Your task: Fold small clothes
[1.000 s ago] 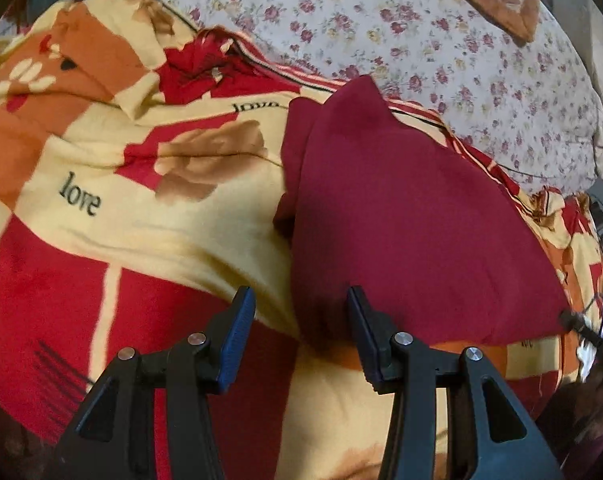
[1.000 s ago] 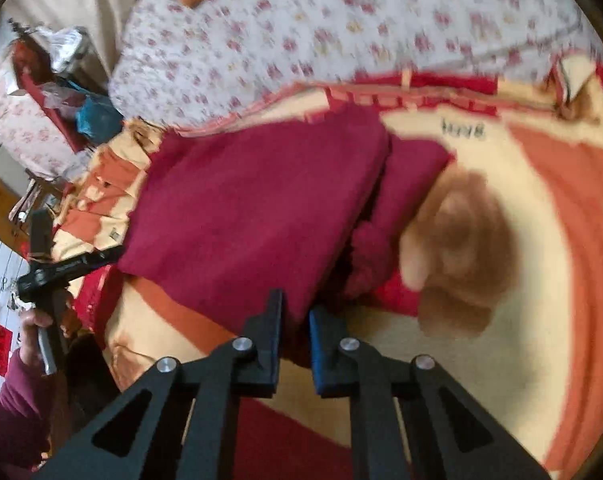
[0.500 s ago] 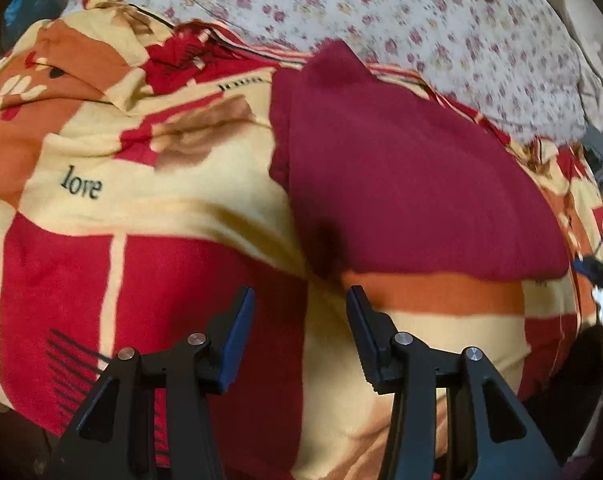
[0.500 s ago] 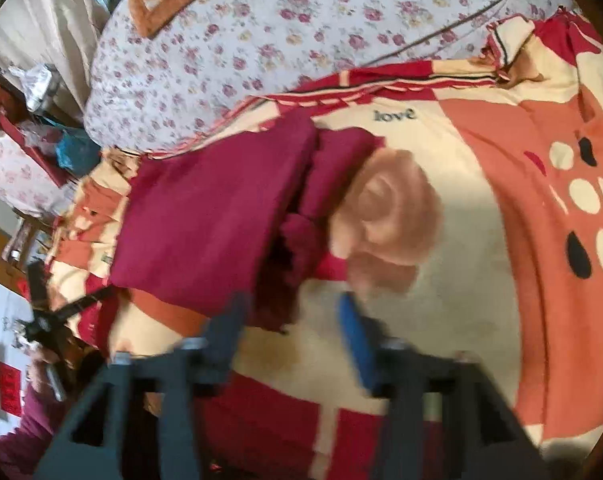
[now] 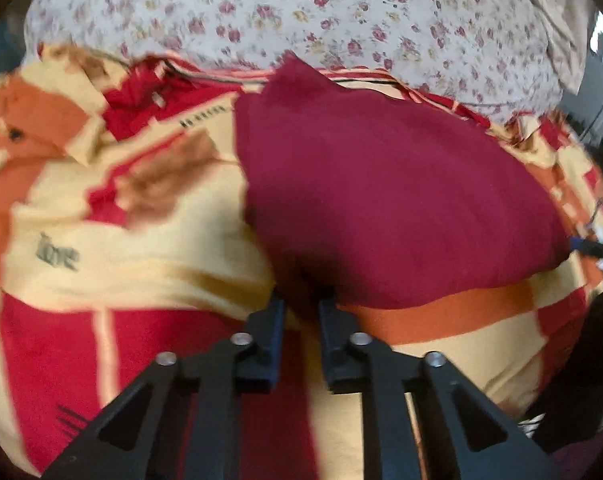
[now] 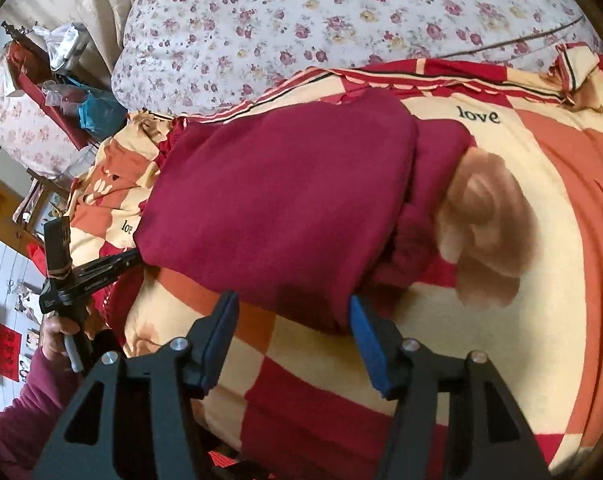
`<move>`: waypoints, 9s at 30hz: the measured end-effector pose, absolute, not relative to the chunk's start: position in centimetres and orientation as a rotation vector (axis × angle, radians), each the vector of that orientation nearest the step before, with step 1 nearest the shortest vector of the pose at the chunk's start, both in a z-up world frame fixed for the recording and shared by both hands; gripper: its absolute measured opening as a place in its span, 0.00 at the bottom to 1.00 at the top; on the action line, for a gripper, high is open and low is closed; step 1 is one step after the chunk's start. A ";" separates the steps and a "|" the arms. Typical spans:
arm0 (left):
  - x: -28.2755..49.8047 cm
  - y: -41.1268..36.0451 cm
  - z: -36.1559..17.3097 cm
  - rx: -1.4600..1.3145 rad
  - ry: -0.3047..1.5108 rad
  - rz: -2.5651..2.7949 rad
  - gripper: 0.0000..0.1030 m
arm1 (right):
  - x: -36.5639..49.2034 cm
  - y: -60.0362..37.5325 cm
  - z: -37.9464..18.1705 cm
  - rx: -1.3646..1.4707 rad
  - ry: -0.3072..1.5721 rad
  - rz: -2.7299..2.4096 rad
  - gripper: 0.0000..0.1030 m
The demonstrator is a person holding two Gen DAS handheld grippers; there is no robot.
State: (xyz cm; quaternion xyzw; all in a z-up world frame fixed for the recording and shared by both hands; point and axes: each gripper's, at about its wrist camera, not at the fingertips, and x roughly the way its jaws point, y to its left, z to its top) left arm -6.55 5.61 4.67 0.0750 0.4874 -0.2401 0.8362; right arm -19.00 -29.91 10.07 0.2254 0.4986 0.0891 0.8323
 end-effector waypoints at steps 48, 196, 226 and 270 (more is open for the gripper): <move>-3.0 7.0 2.3 -0.259 1.028 -0.290 0.11 | 10.0 -10.9 4.0 0.179 1.027 0.292 0.63; -2.0 5.3 3.6 -0.458 0.980 -0.487 0.36 | 9.3 -10.5 7.7 0.103 1.146 0.363 0.22; -11.6 -19.0 11.5 -0.034 0.962 -0.832 0.00 | -5.7 -37.6 12.9 0.455 0.981 0.105 0.17; -9.8 -13.3 7.0 0.068 0.910 -0.595 0.25 | -8.0 -35.4 8.7 0.385 1.003 -0.016 0.17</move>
